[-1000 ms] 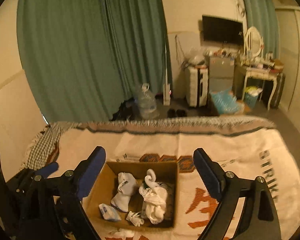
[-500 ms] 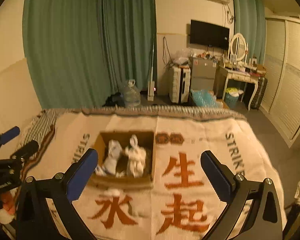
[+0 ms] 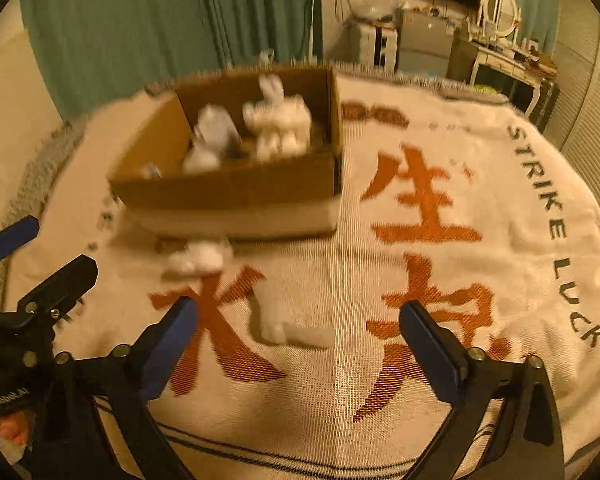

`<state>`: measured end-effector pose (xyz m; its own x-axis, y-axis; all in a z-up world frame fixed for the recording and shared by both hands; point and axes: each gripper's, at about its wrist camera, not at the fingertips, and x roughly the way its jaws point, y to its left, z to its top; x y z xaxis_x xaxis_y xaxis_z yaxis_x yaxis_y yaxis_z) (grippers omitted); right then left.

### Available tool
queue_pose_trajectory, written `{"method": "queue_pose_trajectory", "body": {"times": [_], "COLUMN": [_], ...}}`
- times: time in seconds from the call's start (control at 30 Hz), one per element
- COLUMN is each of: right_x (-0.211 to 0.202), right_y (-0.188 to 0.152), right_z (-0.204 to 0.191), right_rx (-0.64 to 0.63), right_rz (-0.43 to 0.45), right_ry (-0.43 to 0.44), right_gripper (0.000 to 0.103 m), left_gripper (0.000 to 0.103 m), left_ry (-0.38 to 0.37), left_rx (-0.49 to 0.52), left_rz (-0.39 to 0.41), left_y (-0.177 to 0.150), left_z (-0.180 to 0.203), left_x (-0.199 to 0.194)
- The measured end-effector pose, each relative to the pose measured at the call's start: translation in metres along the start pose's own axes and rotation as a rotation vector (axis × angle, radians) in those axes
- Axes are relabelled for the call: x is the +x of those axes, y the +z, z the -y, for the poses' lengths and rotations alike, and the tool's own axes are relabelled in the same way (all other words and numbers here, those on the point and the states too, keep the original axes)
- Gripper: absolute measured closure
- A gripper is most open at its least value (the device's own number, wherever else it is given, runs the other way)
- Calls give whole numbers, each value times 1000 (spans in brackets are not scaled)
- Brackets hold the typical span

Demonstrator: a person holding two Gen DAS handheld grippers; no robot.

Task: Organize soft objects
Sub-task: 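Grasp the rolled white sock with the right gripper while the left grasps the crumpled white cloth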

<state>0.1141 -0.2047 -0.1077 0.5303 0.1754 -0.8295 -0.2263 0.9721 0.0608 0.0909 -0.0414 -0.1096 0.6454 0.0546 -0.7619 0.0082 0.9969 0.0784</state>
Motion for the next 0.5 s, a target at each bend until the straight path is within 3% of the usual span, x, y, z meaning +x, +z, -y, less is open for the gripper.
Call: {"method": "queue_pose_trajectory", "body": {"times": [0.13, 0.37, 0.47, 0.5], "right_x": [35, 87, 88, 85], "right_y": [-6, -21, -20, -18], "right_z": [5, -1, -3, -1], "right_rx": [24, 8, -29, -18], "right_rz": [-64, -170, -135, -117], "right_ry": [18, 34, 4, 28], "right_gripper": [10, 36, 60, 78], "left_gripper": [9, 9, 9, 10], "left_ry": [-13, -25, -44, -48], "left_rx": [-59, -97, -94, -91], "left_rz": [-63, -90, -87, -89], "left_y": [-13, -12, -9, -7], "left_z": [-12, -16, -9, -6], "left_x": [29, 56, 64, 68]}}
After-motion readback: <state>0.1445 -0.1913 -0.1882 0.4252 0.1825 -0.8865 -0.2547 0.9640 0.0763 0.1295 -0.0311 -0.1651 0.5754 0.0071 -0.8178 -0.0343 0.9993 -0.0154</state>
